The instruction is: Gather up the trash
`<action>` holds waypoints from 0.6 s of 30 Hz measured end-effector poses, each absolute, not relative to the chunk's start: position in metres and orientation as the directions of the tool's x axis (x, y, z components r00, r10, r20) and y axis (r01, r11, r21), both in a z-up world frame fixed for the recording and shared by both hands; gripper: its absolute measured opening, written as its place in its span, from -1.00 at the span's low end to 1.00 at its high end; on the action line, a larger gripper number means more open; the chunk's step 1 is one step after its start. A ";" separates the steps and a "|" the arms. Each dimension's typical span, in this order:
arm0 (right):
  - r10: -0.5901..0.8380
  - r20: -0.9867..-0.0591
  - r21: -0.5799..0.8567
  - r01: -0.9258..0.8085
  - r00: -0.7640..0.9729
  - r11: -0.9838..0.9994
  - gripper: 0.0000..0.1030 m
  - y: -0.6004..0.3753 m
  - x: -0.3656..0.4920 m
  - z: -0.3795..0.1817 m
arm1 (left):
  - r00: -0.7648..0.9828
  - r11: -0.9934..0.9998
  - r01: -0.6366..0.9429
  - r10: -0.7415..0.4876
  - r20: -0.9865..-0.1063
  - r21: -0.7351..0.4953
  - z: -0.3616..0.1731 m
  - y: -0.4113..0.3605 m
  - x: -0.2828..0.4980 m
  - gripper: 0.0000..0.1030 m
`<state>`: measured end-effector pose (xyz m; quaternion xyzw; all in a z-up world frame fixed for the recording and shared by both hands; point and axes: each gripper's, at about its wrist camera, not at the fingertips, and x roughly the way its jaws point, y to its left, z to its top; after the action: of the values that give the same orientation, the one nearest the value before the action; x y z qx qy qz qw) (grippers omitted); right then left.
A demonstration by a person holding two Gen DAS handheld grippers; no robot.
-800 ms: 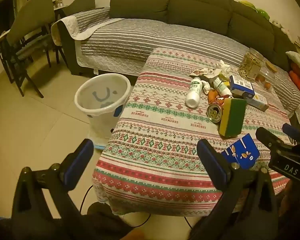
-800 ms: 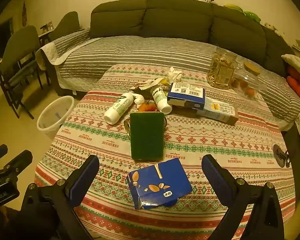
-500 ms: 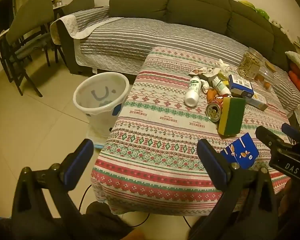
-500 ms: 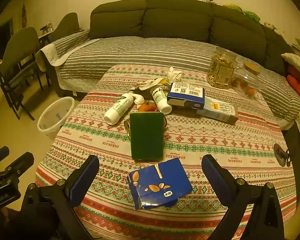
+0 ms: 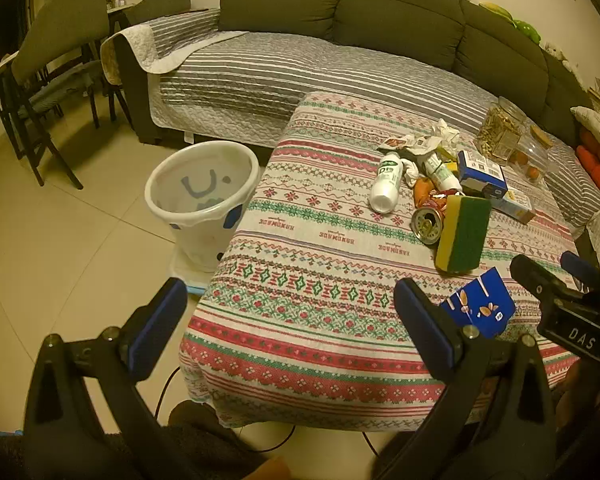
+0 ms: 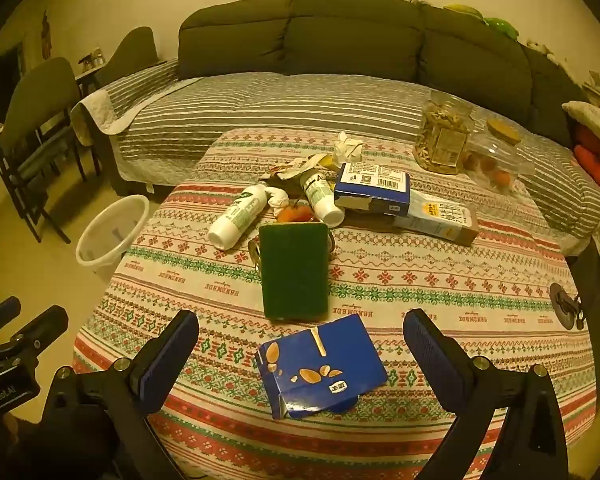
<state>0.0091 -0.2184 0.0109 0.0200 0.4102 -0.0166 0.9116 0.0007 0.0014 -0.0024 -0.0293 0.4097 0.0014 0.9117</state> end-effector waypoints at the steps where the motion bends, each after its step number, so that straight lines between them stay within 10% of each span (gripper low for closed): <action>1: -0.014 -0.748 0.024 0.048 0.664 0.999 1.00 -0.219 0.009 0.011 | 0.664 0.998 -0.025 -0.023 -0.748 -0.053 -0.002 0.002 0.001 0.99; 18: -0.013 -0.745 0.029 0.051 0.667 0.998 1.00 -0.219 0.008 0.011 | 0.661 0.998 -0.029 -0.025 -0.750 -0.058 -0.005 0.002 0.002 0.99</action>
<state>0.0079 -0.2191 0.0110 0.0237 0.4074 -0.0176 0.9128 0.0017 0.0023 -0.0048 -0.0323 0.4114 0.0011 0.9109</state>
